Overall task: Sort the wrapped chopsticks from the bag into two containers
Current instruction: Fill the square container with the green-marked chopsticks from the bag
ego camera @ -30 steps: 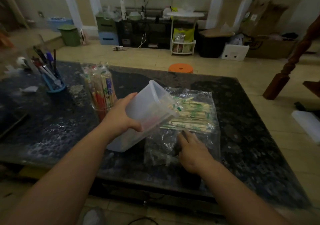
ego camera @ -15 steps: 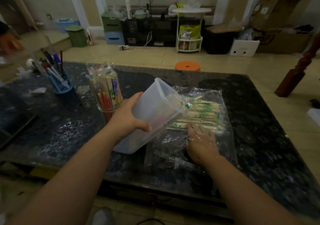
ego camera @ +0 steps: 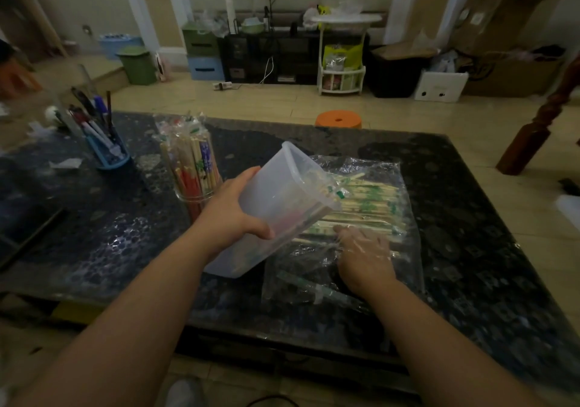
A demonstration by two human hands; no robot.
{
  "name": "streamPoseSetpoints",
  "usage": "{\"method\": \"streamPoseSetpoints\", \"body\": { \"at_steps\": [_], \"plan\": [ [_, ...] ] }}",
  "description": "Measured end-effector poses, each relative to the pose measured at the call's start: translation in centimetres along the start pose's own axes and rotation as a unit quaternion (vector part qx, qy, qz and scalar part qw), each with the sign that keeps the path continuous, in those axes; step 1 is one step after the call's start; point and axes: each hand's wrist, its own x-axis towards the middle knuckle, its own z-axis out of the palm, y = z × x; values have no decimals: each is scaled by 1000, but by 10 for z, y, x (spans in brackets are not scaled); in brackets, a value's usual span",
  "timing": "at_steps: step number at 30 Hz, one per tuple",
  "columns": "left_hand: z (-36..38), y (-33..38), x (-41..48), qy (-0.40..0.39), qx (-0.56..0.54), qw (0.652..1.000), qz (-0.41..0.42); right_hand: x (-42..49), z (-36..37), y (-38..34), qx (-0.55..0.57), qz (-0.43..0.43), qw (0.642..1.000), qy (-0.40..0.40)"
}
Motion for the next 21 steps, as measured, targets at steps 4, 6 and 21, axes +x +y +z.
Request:
{"method": "streamPoseSetpoints", "body": {
  "at_steps": [4, 6, 21],
  "plan": [
    [0, 0, 1, -2, 3, 1000, 3, -2, 4, 0, -36, 5, 999, -38],
    [0, -1, 1, 0, 1, 1000, 5, -1, 5, 0, -40, 9, 998, -38],
    [0, -3, 3, -4, -9, 1000, 5, -12, -12, -12, -21, 30, 992, -117]
  ]
}}
